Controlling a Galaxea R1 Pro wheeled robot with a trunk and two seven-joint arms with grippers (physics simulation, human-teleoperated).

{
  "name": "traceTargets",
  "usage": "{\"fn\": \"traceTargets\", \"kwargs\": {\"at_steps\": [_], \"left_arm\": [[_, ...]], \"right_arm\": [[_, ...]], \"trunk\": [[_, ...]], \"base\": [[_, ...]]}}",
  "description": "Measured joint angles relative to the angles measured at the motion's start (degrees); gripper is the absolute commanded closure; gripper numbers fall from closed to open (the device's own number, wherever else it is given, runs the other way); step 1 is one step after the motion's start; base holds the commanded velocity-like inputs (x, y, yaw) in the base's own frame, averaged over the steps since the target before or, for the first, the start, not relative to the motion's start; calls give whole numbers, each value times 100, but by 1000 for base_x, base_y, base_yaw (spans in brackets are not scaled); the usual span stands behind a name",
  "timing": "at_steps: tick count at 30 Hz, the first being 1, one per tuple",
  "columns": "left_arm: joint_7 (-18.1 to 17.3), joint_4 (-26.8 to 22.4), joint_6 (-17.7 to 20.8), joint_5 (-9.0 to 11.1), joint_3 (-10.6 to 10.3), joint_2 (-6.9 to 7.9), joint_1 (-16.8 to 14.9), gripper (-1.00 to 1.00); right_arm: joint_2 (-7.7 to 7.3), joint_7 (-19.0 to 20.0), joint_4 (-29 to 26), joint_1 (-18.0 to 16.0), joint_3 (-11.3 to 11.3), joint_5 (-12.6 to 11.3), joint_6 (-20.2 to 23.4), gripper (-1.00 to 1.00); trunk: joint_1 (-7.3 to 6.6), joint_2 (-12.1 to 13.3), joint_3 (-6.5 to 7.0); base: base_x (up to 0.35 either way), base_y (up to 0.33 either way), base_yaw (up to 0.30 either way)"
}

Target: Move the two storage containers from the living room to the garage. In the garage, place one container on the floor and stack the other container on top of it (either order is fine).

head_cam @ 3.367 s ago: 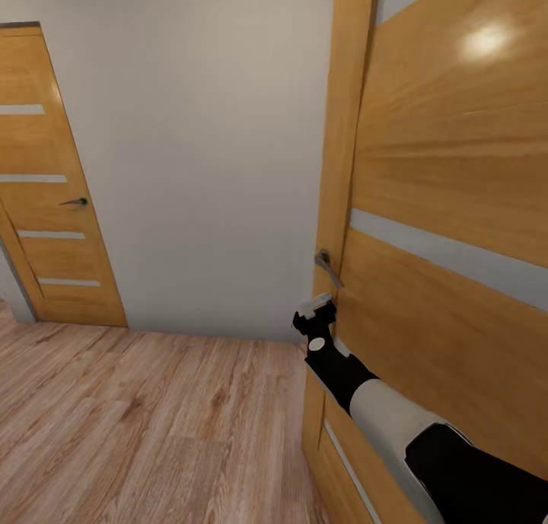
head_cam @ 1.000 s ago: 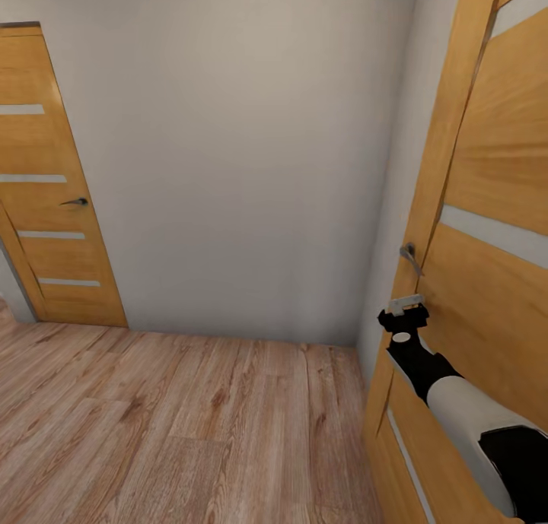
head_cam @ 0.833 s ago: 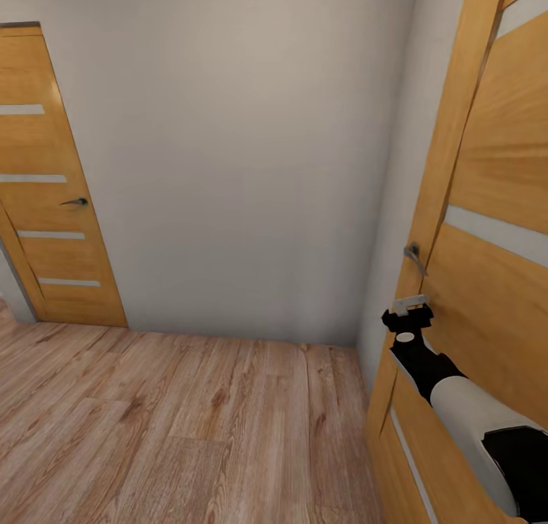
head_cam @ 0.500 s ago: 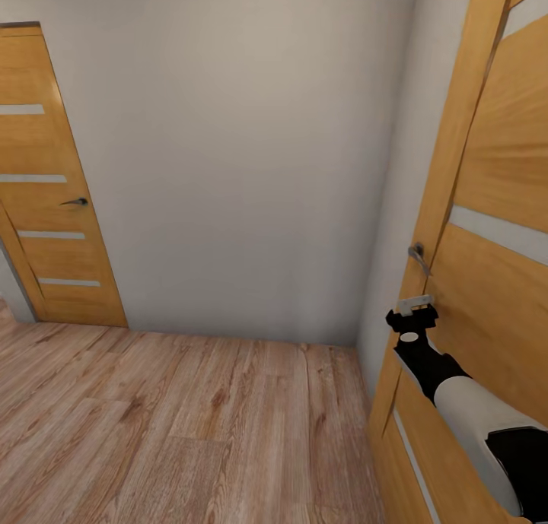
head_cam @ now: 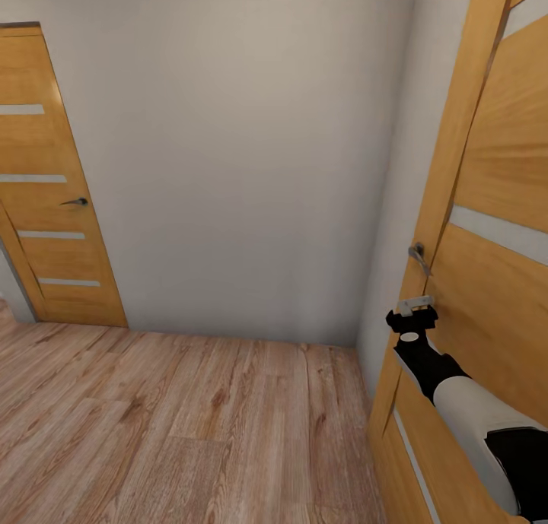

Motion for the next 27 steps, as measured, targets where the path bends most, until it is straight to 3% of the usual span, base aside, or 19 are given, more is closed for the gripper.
{"fn": "traceTargets", "kwargs": {"at_steps": [2, 6, 8, 9, 13, 19, 27], "left_arm": [[0, 0, -2, 0, 0, 0, 0, -100], [0, -2, -3, 0, 1, 0, 1, -100], [0, -1, 0, 0, 1, 0, 0, -100], [0, -2, 1, 0, 1, 0, 1, -100], [0, -2, -2, 1, 1, 0, 1, -100], [0, -3, -2, 1, 1, 0, 1, -100], [0, -3, -2, 1, 1, -6, 1, -100]], "right_arm": [[-6, 25, 35, 1, 23, 3, 11, -100], [378, 63, 328, 2, -46, -20, 4, -100], [764, 148, 523, 3, -40, -17, -6, -100], [867, 218, 583, 2, -47, -12, -5, -100], [1038, 597, 764, 2, -30, -45, -4, -100], [1080, 1067, 952, 1, -61, -57, 7, -100], [1100, 1683, 1626, 1, -66, -66, -14, -100]], "trunk": [[0, 0, 0], [0, 1, -1], [0, 1, -1], [0, 1, -1], [0, 1, -1], [0, 1, -1], [0, 1, -1]], "base": [[0, 0, 0], [0, 0, 0], [0, 0, 0], [0, 0, 0], [0, 0, 0], [0, 0, 0], [0, 0, 0]]}}
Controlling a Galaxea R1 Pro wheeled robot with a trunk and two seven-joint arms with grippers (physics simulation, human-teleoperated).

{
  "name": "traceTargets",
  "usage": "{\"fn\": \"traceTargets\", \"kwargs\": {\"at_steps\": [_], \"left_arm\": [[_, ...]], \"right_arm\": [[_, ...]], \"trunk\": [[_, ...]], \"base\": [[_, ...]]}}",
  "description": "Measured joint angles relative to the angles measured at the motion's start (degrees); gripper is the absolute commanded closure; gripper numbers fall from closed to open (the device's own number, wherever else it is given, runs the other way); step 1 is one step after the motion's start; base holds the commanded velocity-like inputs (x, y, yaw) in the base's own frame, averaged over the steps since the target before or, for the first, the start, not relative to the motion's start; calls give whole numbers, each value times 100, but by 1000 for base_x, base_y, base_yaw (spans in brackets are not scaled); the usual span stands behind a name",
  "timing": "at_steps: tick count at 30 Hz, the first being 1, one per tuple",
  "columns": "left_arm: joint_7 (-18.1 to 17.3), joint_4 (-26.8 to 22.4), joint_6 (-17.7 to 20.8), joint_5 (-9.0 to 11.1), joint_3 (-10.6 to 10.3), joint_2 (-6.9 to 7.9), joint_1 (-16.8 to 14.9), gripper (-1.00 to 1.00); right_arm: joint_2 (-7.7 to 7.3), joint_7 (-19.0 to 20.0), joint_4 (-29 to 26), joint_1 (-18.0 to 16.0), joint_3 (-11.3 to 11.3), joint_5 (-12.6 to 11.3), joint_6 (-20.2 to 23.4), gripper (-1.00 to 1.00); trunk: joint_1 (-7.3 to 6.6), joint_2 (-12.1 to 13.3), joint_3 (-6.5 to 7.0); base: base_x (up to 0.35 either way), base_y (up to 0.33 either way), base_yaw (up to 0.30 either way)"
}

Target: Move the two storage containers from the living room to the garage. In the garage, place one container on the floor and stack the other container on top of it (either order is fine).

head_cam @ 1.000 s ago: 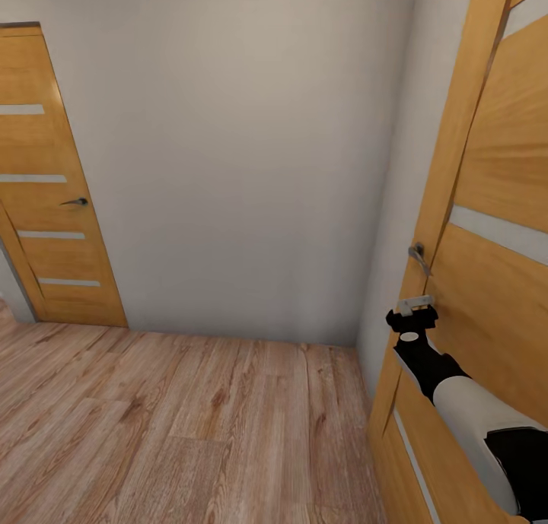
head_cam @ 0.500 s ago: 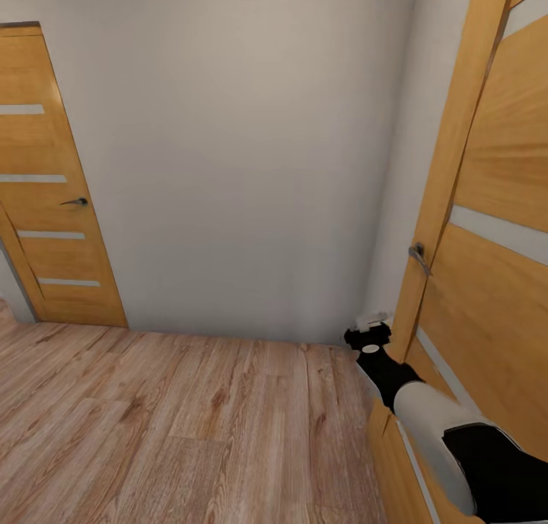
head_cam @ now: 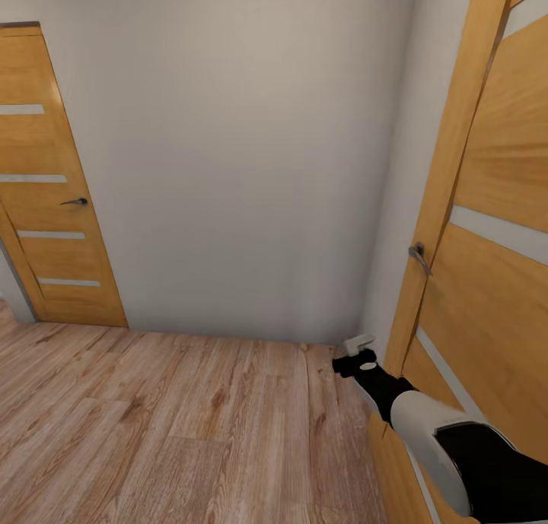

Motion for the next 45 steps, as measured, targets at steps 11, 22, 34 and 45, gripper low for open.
{"fn": "traceTargets", "kwargs": {"at_steps": [11, 22, 34, 45], "left_arm": [[0, -1, -1, 0, 0, 6, 0, -100], [0, -1, -1, -8, 1, -3, 1, -100], [0, 0, -1, -5, 0, -11, 0, -100], [0, 0, -1, -10, -7, -12, 0, -100]], "right_arm": [[107, 1257, 685, 164, -3, 42, 175, -100], [-426, 1335, 709, 2538, 22, 26, 59, -100], [-815, 1277, 696, 4320, 8, 16, -1079, -100], [-799, 1338, 703, 4348, 8, 15, -1083, -100]], "trunk": [[0, 0, 0], [0, 0, -1], [0, 0, 0], [0, 0, 0]], "base": [[0, 0, 0], [0, 0, 0], [0, 0, 0], [0, 0, 0]]}}
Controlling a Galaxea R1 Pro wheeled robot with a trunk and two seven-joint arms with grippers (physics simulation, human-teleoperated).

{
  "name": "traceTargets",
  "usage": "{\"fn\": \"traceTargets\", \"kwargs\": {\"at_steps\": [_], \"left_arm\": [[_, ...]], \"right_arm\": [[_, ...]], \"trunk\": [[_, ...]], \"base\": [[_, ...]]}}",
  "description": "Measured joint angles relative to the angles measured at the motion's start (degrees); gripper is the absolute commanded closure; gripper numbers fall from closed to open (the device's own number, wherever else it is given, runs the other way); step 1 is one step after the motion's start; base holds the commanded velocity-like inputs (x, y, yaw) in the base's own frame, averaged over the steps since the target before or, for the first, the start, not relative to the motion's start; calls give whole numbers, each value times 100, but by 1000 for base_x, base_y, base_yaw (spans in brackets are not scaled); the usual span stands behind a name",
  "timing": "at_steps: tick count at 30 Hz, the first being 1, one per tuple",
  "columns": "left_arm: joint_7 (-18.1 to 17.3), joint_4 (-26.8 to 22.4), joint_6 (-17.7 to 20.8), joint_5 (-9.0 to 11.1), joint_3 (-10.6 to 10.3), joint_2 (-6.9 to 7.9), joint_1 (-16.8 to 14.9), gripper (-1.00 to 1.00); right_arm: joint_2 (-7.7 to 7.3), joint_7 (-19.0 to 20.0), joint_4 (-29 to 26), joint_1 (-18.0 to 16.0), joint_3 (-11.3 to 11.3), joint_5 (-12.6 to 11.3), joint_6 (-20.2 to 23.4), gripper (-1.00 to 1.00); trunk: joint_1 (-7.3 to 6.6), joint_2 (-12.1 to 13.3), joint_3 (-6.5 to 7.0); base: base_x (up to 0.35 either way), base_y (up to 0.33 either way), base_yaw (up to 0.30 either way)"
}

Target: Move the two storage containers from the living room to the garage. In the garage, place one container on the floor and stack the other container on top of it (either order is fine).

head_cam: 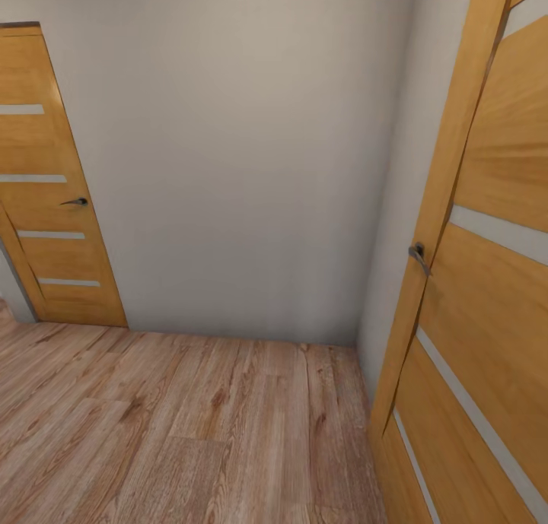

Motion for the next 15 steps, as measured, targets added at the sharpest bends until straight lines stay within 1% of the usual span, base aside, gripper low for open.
{"fn": "traceTargets", "kwargs": {"at_steps": [15], "left_arm": [[0, 0, 0, 1, 7, 0, 0, -100]], "right_arm": [[11, 17, -2, 8, 0, 0, -14, -100]], "trunk": [[0, 0, 0]], "base": [[0, 0, 0]]}}
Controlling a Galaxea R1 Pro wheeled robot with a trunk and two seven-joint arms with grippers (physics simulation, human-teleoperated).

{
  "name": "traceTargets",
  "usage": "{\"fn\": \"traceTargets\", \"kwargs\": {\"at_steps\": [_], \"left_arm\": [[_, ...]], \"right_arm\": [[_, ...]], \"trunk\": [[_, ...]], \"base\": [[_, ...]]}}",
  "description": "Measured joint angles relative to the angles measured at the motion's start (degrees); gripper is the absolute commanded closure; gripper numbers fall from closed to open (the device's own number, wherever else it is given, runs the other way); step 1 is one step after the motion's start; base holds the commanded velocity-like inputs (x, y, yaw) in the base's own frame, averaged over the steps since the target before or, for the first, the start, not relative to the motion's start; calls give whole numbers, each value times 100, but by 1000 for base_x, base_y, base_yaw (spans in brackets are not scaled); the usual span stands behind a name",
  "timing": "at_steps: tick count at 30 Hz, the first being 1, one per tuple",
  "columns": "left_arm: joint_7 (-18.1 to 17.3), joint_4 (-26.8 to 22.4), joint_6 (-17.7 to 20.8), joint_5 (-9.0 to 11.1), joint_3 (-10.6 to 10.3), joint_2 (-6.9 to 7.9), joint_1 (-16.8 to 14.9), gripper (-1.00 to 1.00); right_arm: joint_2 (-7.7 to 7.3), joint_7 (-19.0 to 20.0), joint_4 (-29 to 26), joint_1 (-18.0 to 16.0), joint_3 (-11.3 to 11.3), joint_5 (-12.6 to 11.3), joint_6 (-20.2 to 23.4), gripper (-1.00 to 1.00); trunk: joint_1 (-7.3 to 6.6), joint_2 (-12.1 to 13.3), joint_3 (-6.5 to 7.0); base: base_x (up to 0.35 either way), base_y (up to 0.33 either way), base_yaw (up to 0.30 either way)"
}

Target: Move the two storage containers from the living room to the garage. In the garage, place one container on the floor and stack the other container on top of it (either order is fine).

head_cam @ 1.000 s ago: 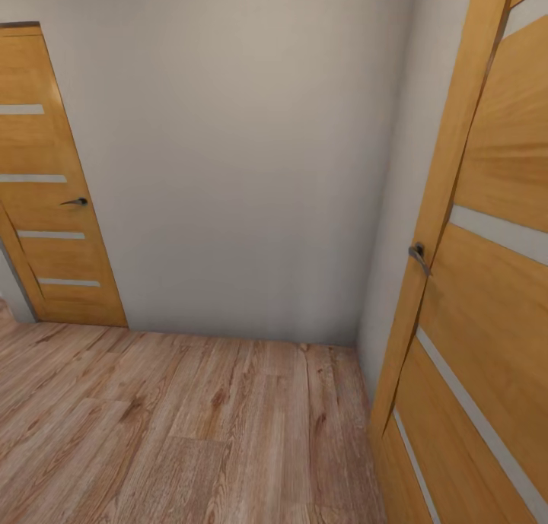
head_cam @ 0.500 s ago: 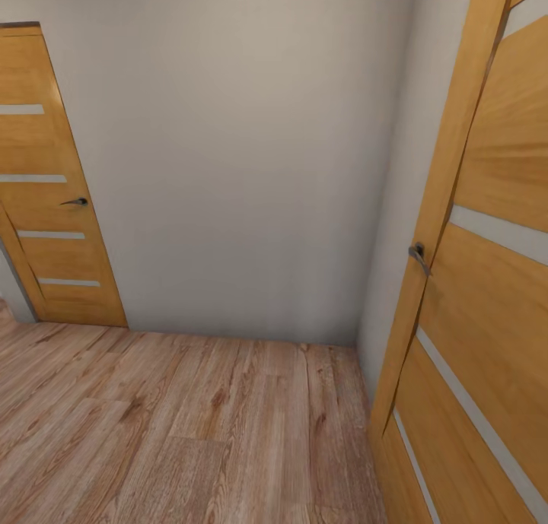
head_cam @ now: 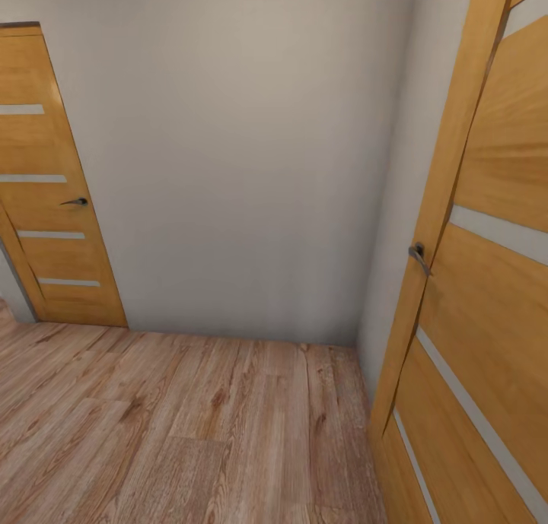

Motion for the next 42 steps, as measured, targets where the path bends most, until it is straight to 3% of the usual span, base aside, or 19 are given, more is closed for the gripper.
{"fn": "traceTargets", "kwargs": {"at_steps": [42], "left_arm": [[11, -1, 2, 14, 9, 17, 0, -100]], "right_arm": [[-27, -59, -3, -2, -1, 21, -28, -100]], "trunk": [[0, 0, 0]], "base": [[2, -28, 0]]}}
